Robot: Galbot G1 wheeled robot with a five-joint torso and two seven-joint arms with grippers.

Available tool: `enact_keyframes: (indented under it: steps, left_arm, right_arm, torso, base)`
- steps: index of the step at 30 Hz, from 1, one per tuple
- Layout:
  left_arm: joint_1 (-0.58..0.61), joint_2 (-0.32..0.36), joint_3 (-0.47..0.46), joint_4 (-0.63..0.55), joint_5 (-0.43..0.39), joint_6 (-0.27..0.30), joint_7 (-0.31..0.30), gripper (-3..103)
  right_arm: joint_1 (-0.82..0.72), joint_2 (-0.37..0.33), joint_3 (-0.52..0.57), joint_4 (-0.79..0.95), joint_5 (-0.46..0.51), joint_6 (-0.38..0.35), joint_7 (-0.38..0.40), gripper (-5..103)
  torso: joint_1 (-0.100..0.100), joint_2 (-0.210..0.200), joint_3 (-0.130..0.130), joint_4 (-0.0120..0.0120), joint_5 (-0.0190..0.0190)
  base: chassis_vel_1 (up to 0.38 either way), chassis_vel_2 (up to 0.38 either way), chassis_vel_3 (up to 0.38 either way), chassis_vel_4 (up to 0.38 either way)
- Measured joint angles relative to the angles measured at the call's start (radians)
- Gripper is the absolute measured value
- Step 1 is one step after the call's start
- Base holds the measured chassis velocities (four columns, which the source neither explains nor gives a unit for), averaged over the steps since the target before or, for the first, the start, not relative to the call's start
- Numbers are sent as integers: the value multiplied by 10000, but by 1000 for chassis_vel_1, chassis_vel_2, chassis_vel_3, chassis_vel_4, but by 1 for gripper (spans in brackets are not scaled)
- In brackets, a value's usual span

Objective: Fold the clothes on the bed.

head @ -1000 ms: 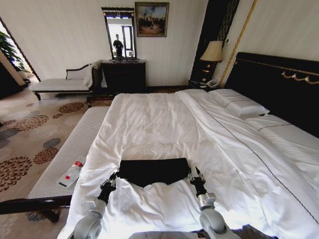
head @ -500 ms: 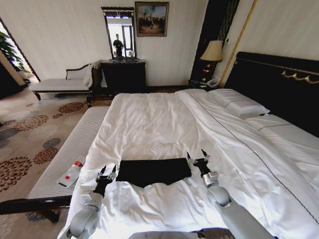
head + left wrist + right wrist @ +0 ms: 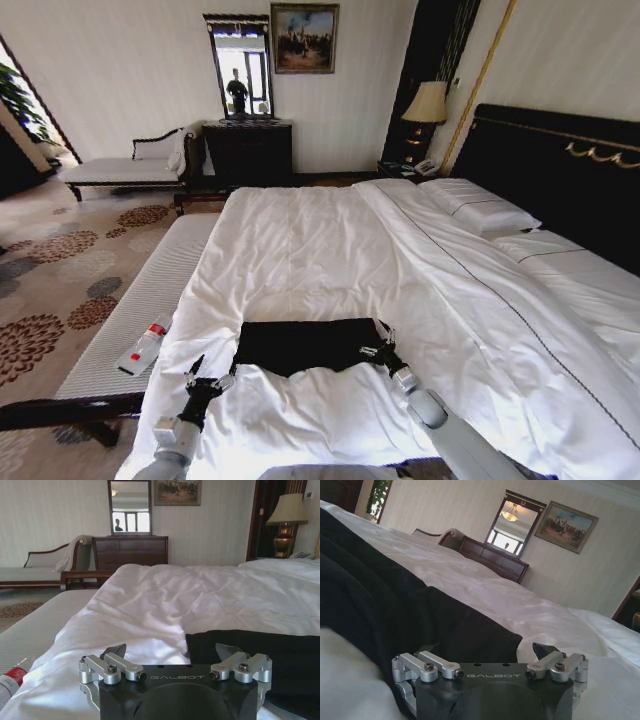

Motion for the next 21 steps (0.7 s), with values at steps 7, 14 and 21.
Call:
enact_keyframes:
  steps: [7,14,21]
  left_arm:
    - [914,-330,-334,-457,468,-663,77,100]
    - [2284,-988,-629,-462,1639,-2113,354,100]
    - [3084,-1625,-709,248,2817,-3830,104,100]
  right_arm:
    - [-636,312,550,655,165,-164,579,100]
    - [-1589,248,1422,3229,4620,-2157,736,100]
    - [-1874,-341,2329,4550,9465,-4278,-696,100]
  torso:
    - [1,0,0,6,2]
    - [0,2,0,5,2]
    - [0,2,2,3,1]
  base:
    - [0,0,0,0]
    - [0,0,0,0]
    - [0,0,0,0]
